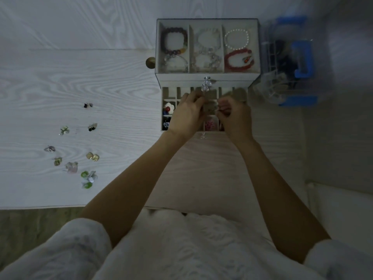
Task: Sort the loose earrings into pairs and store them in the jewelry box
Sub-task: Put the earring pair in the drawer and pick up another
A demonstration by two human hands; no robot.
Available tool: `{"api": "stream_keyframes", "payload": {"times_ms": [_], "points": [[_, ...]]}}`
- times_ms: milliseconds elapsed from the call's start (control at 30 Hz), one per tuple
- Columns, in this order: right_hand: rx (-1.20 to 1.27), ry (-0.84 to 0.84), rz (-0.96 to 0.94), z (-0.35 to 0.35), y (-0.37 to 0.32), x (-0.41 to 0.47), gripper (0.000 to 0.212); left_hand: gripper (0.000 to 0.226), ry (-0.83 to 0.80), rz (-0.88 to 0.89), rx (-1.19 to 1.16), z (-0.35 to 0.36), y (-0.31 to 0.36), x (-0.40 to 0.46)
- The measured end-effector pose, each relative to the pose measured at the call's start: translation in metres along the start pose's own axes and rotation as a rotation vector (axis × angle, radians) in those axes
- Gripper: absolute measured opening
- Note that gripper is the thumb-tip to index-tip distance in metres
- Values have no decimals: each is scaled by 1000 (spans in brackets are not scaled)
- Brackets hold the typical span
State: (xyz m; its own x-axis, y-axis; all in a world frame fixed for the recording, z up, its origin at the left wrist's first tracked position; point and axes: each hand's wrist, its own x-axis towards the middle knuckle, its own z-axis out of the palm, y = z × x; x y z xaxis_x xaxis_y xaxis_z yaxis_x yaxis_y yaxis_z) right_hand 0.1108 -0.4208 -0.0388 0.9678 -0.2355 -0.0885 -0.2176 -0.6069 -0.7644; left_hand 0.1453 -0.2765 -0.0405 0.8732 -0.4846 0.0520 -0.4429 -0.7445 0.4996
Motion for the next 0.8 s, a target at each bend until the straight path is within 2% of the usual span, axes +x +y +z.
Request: {"api": "stream_keyframes", "payload": {"times_ms": [133, 267, 400, 500, 633, 733, 800], "points": [[-12, -4, 7, -3, -1, 0, 25, 23, 15, 62, 65, 1, -2, -14], [-81, 18, -101, -7, -10, -15, 16, 30, 71, 89, 38, -8, 4, -33], [-14, -92, -194, 20, -38, -42, 18, 28, 194, 27, -6, -33, -8, -74], [10, -275, -253, 58, -59, -62, 22, 28, 280, -157, -13, -54, -32, -117], [-96, -519, -346, 110, -89, -86, 24, 21, 367, -528, -18, -78, -71, -187], [-148, -654, -448, 143, -106, -100, 23, 24, 351, -739, -1, -86, -90, -234], [-176, -722, -492, 160, -115, -107, 32, 33, 311, -831, 8, -83, -101, -256]]}}
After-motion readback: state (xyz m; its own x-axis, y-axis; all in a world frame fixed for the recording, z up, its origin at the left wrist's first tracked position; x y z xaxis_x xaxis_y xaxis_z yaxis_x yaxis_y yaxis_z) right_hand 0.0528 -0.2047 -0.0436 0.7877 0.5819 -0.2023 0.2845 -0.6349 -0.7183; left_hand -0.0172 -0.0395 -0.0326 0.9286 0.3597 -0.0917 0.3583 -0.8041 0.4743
